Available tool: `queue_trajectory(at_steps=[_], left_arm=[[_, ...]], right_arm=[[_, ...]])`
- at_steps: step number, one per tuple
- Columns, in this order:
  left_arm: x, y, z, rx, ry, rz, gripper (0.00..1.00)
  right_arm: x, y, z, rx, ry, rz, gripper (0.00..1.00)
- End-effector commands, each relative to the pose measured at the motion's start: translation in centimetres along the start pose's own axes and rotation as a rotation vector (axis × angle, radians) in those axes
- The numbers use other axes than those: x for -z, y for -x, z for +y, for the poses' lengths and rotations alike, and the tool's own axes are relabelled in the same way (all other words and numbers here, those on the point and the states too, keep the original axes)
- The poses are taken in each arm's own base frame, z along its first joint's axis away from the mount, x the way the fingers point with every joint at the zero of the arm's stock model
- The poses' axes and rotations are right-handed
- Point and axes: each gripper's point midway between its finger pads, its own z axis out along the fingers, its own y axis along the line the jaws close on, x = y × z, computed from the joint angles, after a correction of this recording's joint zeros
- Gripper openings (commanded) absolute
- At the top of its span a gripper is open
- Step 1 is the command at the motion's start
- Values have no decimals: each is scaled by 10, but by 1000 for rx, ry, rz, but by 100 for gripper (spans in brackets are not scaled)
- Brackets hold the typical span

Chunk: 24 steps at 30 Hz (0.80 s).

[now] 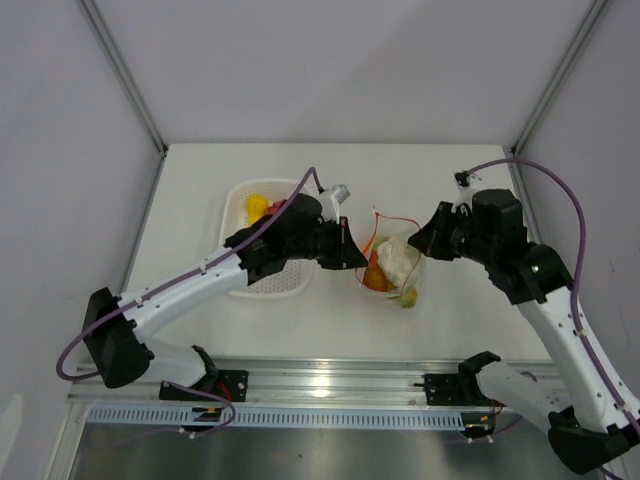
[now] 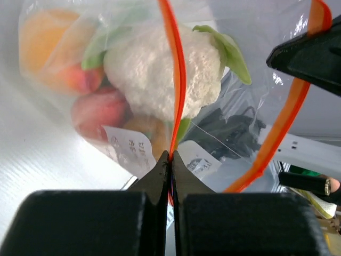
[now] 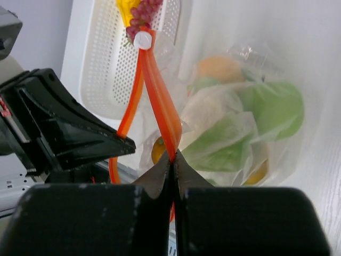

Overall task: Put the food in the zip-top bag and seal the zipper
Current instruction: Adjust the zipper food storage bag at the center of the board.

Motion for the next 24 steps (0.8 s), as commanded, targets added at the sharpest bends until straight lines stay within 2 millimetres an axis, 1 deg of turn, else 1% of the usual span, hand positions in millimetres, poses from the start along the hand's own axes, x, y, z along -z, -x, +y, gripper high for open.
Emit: queue_trajectory(at_steps=[1, 2, 3, 4, 7, 8, 9, 10, 11, 13, 14, 15, 16, 17, 18, 20, 21, 24], left_arm=[[-7, -5, 12, 14, 29, -2, 1], [-14, -13, 21, 27, 38, 16, 0], [-21, -17, 26, 34, 43, 29, 0], [-32, -26, 39, 48, 70, 60, 1], [-47, -37, 55, 67, 109, 100, 1], [-46, -37, 55, 69, 106, 99, 1], [-45, -34, 51, 65, 94, 85, 1], [-42, -31, 49, 60, 89, 69, 1], [-34, -22, 39, 43, 72, 35, 1], [-24, -15, 35, 27, 78, 15, 1], [-15, -5, 26, 7, 69, -19, 1], [-11, -4, 25, 3, 71, -26, 1], [-7, -1, 21, -3, 69, -37, 1], [-3, 2, 18, -4, 63, -50, 1], [6, 6, 11, -9, 42, -71, 1], [11, 8, 6, -4, 25, -89, 1], [17, 11, 1, -8, 8, -108, 1], [20, 11, 0, -3, 2, -119, 1]], right_arm=[[-2, -16, -7, -22, -1, 20, 0], [-9, -21, -12, -28, -9, 27, 0], [-22, -40, -26, -42, -39, 75, 0], [-31, -49, -34, -54, -57, 103, 0], [-48, -69, -49, -73, -94, 164, 0], [-49, -69, -48, -73, -95, 167, 0], [-46, -67, -48, -71, -96, 165, 0], [-39, -58, -40, -56, -76, 133, 0], [-33, -52, -37, -51, -73, 117, 0], [-21, -39, -29, -38, -59, 77, 0], [-10, -27, -19, -27, -41, 47, 0], [-4, -22, -15, -22, -32, 33, 0], [3, -14, -6, -16, -8, 9, 0], [7, -12, -3, -17, 0, 3, 0], [11, -9, 0, -15, 13, -10, 0], [16, -8, 5, -18, 30, -24, 0], [18, -7, 6, -17, 34, -35, 0], [16, -12, 3, -22, 33, -25, 0]])
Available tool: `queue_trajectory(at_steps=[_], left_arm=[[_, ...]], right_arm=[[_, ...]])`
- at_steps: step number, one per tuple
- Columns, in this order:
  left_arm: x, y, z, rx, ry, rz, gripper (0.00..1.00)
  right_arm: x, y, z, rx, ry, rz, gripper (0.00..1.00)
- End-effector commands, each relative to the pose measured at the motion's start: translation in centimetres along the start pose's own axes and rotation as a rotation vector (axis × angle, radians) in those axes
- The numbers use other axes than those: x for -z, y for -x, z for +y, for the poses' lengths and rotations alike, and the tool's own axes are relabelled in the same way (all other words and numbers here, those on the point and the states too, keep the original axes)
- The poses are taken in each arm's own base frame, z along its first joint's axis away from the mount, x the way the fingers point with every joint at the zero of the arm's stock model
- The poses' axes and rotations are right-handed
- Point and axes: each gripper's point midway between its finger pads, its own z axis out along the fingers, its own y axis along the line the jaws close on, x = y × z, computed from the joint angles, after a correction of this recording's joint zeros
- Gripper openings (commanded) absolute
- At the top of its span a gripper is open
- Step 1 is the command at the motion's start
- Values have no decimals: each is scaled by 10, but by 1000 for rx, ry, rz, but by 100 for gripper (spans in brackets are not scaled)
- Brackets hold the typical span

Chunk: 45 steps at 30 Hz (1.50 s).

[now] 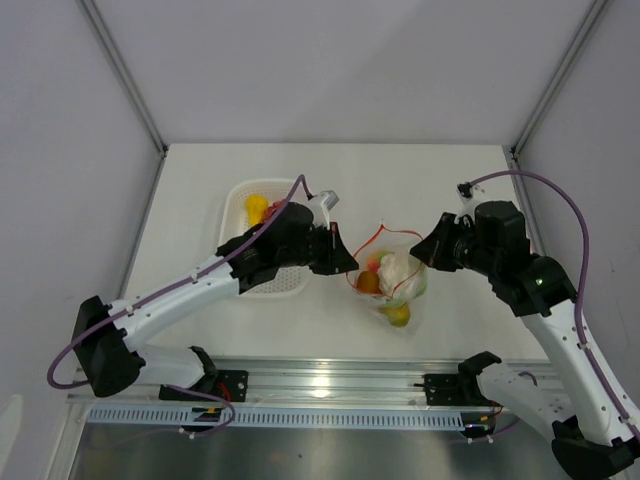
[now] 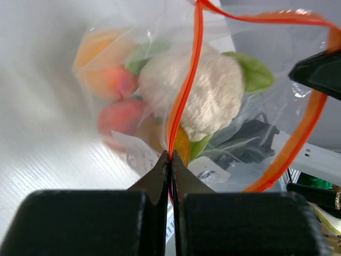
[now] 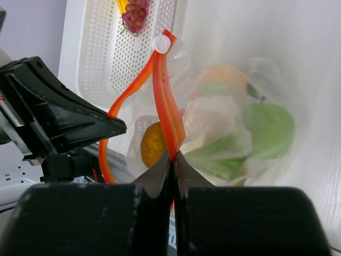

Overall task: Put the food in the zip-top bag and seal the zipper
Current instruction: Adjust the zipper food storage bag at the center of the board, then pick up the fake fruit from the bin.

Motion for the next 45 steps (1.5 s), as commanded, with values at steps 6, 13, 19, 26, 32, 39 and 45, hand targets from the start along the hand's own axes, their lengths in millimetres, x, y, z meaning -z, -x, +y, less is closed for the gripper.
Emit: queue_trajectory(at_steps=[6, 13, 19, 26, 32, 39, 45], left_arm=[[-2, 3, 6, -12, 25, -17, 1], [7, 18, 8, -90, 25, -83, 45], [36, 48, 2, -166, 31, -206, 93], [62, 86, 78, 19, 315, -258, 99], [68, 124, 151, 115, 599, -271, 99], [49, 135, 227, 158, 751, -188, 88], [35, 130, 263, 167, 860, -151, 88]], right_arm=[[-2, 0, 3, -5, 14, -4, 0], [-8, -4, -4, -2, -10, 11, 0], [-18, -9, -9, -5, -21, 30, 0], [-25, -10, -12, 2, -32, 38, 0], [-32, -10, -15, 9, -41, 48, 0], [-36, -12, -19, 18, -47, 57, 0], [-39, -15, -24, 22, -57, 64, 0]])
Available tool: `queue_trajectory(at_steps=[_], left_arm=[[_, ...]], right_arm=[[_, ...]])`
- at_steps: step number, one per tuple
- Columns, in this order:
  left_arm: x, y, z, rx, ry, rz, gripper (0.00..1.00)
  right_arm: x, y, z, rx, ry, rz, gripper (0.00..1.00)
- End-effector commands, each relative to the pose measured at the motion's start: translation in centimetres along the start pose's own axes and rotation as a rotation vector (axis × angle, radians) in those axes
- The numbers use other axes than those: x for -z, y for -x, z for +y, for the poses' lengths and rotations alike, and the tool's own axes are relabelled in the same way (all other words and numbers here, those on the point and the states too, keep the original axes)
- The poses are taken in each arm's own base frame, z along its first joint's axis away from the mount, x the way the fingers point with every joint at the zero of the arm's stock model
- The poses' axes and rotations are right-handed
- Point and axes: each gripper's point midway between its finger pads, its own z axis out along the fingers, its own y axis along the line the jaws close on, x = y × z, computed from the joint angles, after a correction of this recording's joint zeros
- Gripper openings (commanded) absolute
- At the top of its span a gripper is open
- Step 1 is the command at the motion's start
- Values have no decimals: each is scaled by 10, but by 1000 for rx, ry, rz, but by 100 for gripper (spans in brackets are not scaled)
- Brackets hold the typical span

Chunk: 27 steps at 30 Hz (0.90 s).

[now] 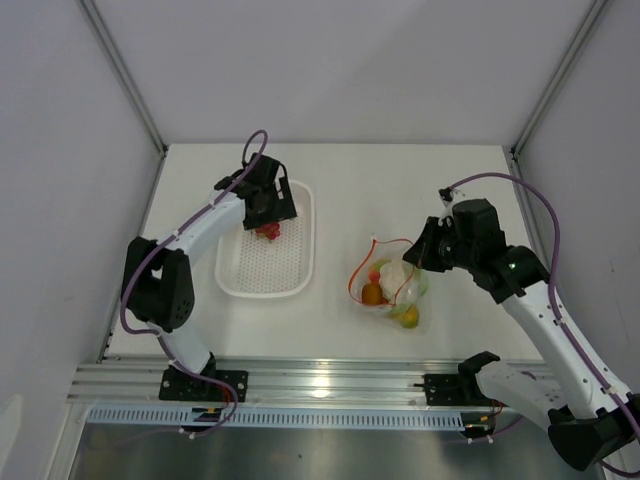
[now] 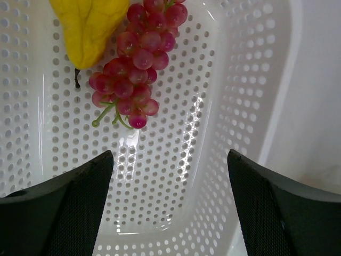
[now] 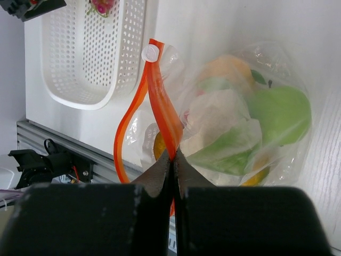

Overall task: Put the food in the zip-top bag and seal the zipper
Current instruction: Pick up the fake fruit from the bin.

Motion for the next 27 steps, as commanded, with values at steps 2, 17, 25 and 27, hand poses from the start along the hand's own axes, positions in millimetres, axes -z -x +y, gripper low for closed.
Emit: queue_trajectory(at_steps=[2, 17, 25, 27], left_arm=[[-2, 25, 0, -18, 49, -45, 88], [-61, 4, 37, 60, 186, 157, 81], [-78, -3, 35, 60, 141, 246, 79], [-81, -2, 33, 49, 140, 264, 79]], right_arm=[[-3, 8, 1, 26, 13, -33, 0], [-6, 4, -8, 36, 11, -29, 0], [-7, 7, -7, 33, 23, -39, 0], [-8, 7, -7, 30, 25, -38, 0]])
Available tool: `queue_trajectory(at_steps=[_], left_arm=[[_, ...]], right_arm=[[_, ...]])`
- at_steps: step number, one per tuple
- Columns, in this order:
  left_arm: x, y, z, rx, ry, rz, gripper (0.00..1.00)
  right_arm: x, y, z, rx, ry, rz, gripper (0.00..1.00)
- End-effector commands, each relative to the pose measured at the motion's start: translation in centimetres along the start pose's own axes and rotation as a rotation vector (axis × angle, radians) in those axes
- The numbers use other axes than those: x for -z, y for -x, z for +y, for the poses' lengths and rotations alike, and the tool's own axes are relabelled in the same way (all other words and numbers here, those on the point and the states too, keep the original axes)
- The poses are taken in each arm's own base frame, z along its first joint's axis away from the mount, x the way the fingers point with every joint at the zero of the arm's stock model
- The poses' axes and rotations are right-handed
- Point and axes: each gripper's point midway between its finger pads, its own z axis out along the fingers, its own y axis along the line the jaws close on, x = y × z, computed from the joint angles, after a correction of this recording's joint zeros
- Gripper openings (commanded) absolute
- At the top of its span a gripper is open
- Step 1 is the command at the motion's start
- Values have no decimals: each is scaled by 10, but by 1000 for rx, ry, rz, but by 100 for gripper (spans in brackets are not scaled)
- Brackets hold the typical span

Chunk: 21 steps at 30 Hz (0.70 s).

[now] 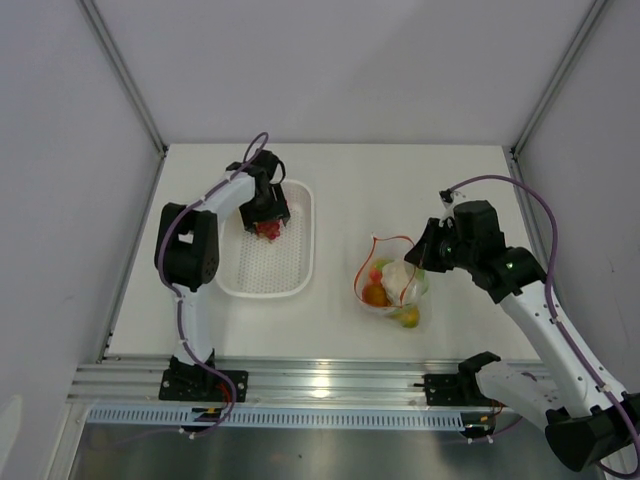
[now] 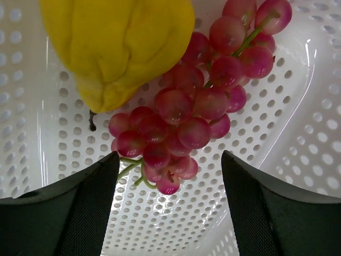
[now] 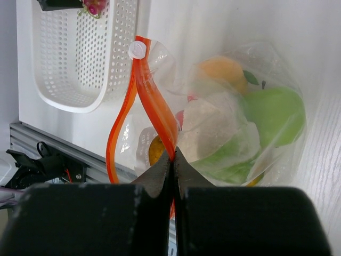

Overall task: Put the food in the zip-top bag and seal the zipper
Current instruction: Pick up the fake fruit from the bin.

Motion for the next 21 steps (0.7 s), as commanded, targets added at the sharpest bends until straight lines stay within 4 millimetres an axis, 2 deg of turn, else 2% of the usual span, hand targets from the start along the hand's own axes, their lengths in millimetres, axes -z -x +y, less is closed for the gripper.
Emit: queue_trajectory(at_steps=[1, 6, 9, 10, 15, 21], left_arm=[[4, 9, -11, -20, -47, 16, 79], [6, 14, -11, 1, -62, 20, 77], [2, 7, -5, 9, -28, 69, 68], [3, 12, -8, 9, -29, 67, 65], [2, 8, -5, -4, -15, 95, 51], [1, 2, -2, -38, 13, 146, 53]], right_arm=[[1, 9, 6, 24, 35, -38, 0], [1, 8, 6, 17, 40, -37, 0], [2, 9, 8, 16, 47, -42, 0], [3, 10, 9, 16, 50, -47, 0], [5, 12, 12, 12, 63, -54, 0], [12, 15, 17, 10, 84, -72, 0]])
